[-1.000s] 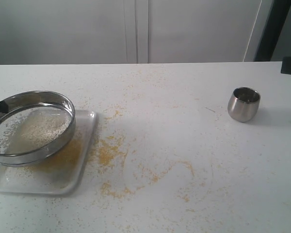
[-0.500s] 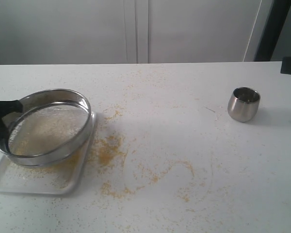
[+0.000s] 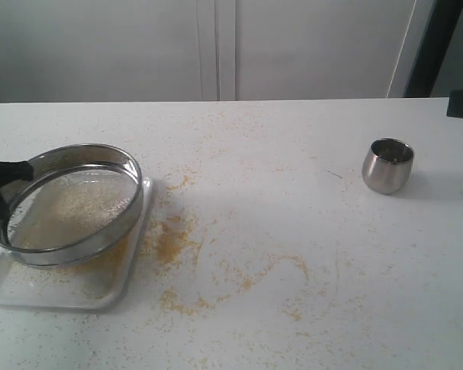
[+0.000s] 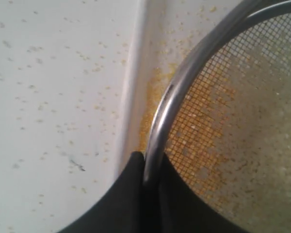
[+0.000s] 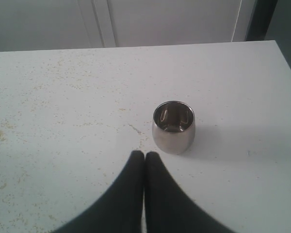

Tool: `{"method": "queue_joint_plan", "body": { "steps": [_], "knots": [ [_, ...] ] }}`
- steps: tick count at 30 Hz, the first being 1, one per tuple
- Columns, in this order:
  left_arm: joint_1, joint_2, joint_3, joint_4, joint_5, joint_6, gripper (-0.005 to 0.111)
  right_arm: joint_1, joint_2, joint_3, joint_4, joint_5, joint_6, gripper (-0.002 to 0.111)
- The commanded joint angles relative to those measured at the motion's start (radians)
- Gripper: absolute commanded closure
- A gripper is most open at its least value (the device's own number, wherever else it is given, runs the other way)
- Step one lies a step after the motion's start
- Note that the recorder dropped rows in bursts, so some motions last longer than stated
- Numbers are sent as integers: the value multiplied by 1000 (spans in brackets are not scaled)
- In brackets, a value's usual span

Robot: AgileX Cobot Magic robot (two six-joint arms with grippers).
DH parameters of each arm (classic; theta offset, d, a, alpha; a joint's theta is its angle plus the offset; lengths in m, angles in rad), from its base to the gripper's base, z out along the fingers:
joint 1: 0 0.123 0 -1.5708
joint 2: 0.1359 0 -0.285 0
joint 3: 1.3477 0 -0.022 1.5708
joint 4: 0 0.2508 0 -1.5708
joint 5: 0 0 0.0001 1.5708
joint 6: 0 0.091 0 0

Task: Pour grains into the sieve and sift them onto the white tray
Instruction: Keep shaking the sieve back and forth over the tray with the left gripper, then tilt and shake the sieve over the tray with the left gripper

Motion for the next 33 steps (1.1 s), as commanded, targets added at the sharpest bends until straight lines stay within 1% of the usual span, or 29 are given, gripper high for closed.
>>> {"method": "queue_joint_plan", "body": {
  "steps": [1,2,3,4,5,6,7,8,9,10,11,12,13,14,15,16,18,19,21,22,24,26,28,30,31,33],
  "knots": [
    [33,-7,-4,-82,24,-104,107,1,-7,7,-1,-6,5,108],
    [6,-9,-4,-125,28,-69,107,1,-7,7,-1,-6,5,108],
    [-26,-9,-4,-164,13,26,107,1,-7,7,-1,-6,5,108],
    [-54,-9,-4,-159,-5,93,107,1,-7,7,-1,-6,5,108],
    [-58,-9,-4,-113,-28,128,107,1,-7,7,-1,-6,5,108],
    [-40,-9,-4,-81,-32,93,107,1,-7,7,-1,-6,5,108],
    [25,-9,-4,-1,-25,-44,107,1,-7,7,-1,-8,5,108],
    [71,-9,-4,-4,3,-142,107,1,-7,7,-1,-8,5,108],
    [76,-9,-4,-23,15,-135,107,1,-7,7,-1,-8,5,108],
    [47,-9,-4,-85,23,-83,107,1,-7,7,-1,-8,5,108],
    [14,-9,-4,-116,18,-26,107,1,-7,7,-1,-8,5,108],
    [-25,-9,-4,-119,-15,77,107,1,-7,7,-1,-8,5,108],
    [-25,-9,-4,-105,-28,93,107,1,-7,7,-1,-8,5,108],
    [2,-9,-4,-38,-39,26,107,1,-7,7,-1,-8,5,108],
    [46,-8,-4,-12,-25,-69,107,1,-7,7,-1,-8,5,108],
    [62,-8,-4,-14,-14,-114,107,1,-7,7,-1,-8,5,108],
    [33,-8,-4,-56,2,-100,107,1,-7,7,-1,-8,5,108],
    [4,-10,-4,-77,2,-68,107,1,-7,7,-1,-8,5,108],
    [-49,-10,-4,-65,-14,10,107,1,-7,7,-1,-8,5,108],
    [-55,-10,-4,-51,-24,24,107,1,-7,7,-1,-8,5,108],
    [-35,-10,-4,26,-35,-48,107,1,-7,7,-1,-8,5,108],
    [14,-10,-4,99,-35,-159,107,1,-7,7,-1,-8,5,108],
    [40,-10,-4,76,-21,-191,107,1,-7,7,-1,-8,5,108],
    [16,-10,-4,14,-10,-148,107,1,-7,7,-1,-8,5,108],
    [-13,-10,-4,-15,-10,-102,107,1,-7,7,-1,-8,5,108],
    [-69,-18,-9,-2,-16,-50,107,1,-7,7,-1,-8,5,108]
  ]
}}
